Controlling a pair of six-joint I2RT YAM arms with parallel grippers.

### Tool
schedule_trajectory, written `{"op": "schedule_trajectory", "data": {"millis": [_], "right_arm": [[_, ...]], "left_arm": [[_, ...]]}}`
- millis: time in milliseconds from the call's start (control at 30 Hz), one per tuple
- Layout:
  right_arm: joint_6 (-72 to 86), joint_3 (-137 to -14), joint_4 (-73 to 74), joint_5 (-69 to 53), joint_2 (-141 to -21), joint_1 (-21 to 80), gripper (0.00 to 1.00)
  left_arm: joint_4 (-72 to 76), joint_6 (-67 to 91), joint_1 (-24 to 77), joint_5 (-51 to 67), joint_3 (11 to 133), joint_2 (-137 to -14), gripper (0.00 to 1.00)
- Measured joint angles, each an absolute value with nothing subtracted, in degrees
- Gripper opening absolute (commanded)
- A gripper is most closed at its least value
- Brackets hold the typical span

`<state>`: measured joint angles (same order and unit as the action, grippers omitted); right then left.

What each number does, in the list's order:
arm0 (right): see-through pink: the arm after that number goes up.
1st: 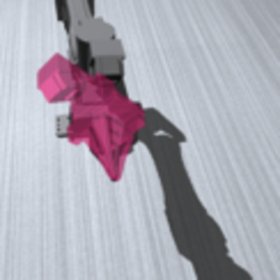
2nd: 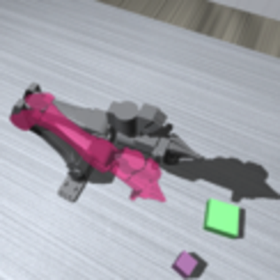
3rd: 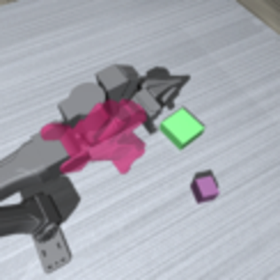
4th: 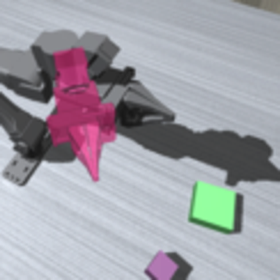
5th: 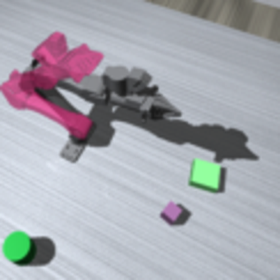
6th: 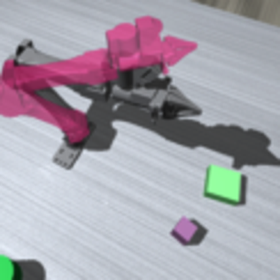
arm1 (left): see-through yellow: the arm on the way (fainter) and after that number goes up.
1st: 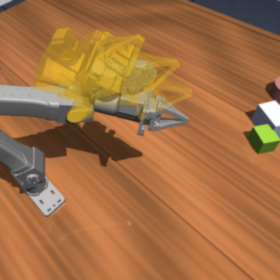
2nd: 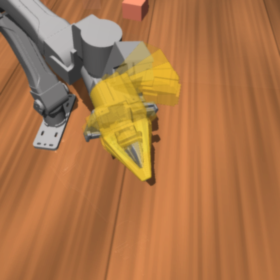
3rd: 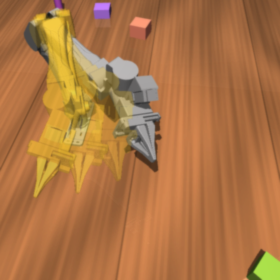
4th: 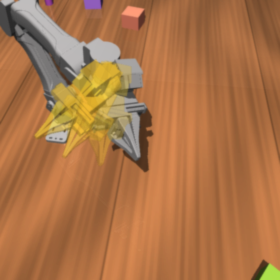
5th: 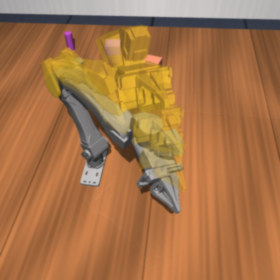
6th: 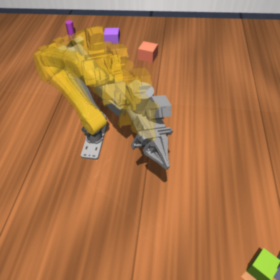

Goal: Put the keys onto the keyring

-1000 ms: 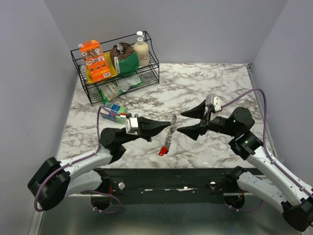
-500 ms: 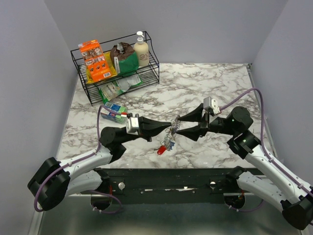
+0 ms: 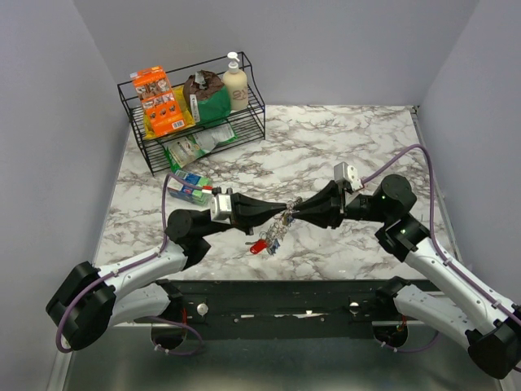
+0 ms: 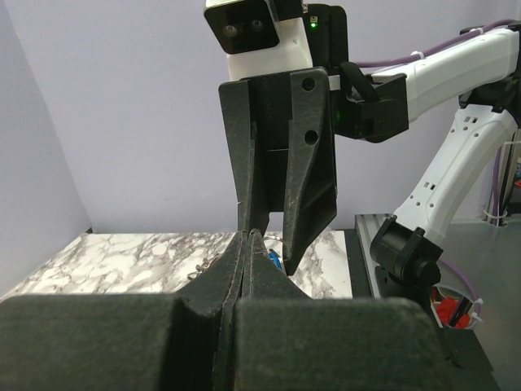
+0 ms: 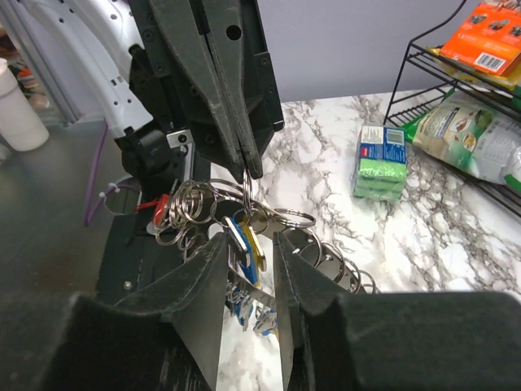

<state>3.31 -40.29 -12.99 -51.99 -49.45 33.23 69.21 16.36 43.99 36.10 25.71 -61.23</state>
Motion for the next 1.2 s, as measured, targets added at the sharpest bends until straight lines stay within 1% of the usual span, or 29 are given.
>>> {"op": "schedule_trajectory", "data": {"millis": [33,67,167,267,667,767,933,1100,1200], "right_arm": [[3.3,-40.3,-13.0,-52.0,-49.5,33.2,0.24],[3.3,-40.3,-13.0,-52.0,-49.5,33.2,0.19],[3.1,-40.3,-13.0,-52.1,-49.5,33.2,0.12],[3.0,-40.3,-13.0,-52.2,-49.5,33.0,0.08],[1.8,-40.3,-11.2,-52.9,-49.8,33.0,0.06],[1.5,-40.3,-10.5,-53.4,-50.2,33.0,0.04],[0.1,-40.3,-9.4,-53.7,-51.3,33.0,0.03],[-0.6,-40.3,-8.5,-53.9,-52.5,33.0,0.04],[-0.8,-40.3,-7.7,-54.0,-52.9,33.0,0.08]], "left_arm": [[69.2,16.4,44.0,36.2,25.7,-61.3,0.0],[69.2,16.4,44.0,36.3,25.7,-61.3,0.0],[69.1,16.4,44.0,36.5,25.7,-61.3,0.0],[68.9,16.3,43.9,36.5,25.8,-61.3,0.0],[65.9,15.3,43.9,36.5,25.8,-60.6,0.0],[64.7,14.9,43.9,36.4,25.8,-60.0,0.0],[63.5,14.5,43.9,36.4,25.8,-59.7,0.0],[62.1,14.5,43.9,36.4,25.8,-59.7,0.0],[61.4,14.5,43.9,36.3,25.8,-59.7,0.0]]}}
